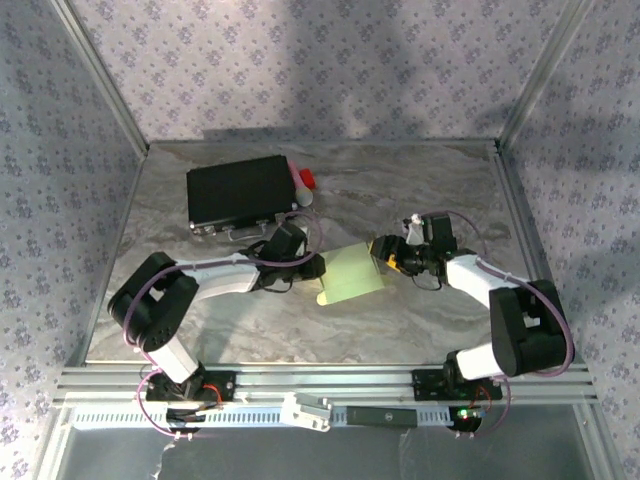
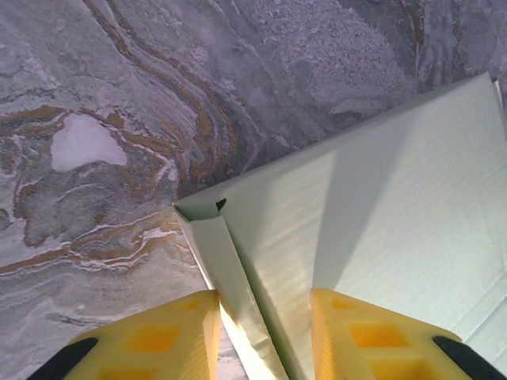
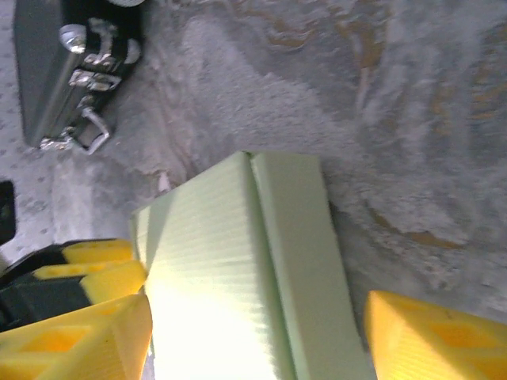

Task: Fold the paper box

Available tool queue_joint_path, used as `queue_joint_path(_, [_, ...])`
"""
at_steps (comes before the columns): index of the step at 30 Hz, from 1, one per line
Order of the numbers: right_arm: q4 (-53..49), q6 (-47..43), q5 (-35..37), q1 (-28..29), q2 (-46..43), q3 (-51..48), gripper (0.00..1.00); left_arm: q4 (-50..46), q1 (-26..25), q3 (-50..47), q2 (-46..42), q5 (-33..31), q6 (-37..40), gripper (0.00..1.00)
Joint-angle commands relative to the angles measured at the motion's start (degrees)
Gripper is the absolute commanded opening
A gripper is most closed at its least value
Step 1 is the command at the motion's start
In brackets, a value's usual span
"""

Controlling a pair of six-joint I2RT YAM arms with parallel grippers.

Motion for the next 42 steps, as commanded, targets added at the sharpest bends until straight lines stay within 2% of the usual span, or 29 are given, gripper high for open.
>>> queue_joint_path(1, [2.45,-0.57,-5.99,0.48,1.08,-0.21,0.73,-2.02,0.93,-2.53,0.43,-1.17,-0.27,0.31])
queue_joint_path(7, [-1.24,-2.5,-5.67,0.31,1.83,-0.91,0.73,-1.79,1.47,-3.94,0.25,-1.76,-0.11,0.28])
queue_joint_path(15, [-1.24,-2.95,-6.06,0.31,-0.9,-3.74,0.74,2.08,3.35,-8.46,-0.5,-0.68,0.08,0.24])
queue_joint_path(20, [3.3,-1.06,-9.05,2.05,0.24,-4.58,0.75,3.17,3.69,-8.89,-0.39,0.0,0.32,0.21])
queue_joint_path(25, [5.89,0.03,-10.76,1.85,5.43,-3.78,0.75,6.39,5.45,-11.01,0.24,2.15,0.18,0.16])
queue_joint_path(33, [10.56,2.64,-12.73,3.36,8.16,-3.25,0.76,9.23,7.63,-12.79,0.85,5.14,0.61,0.15])
queue_joint_path(42, [23.34,10.28,-14.96,5.64,13.25,-4.89,0.73,12.31,8.92,-14.2,2.59,6.84,-0.2,0.14])
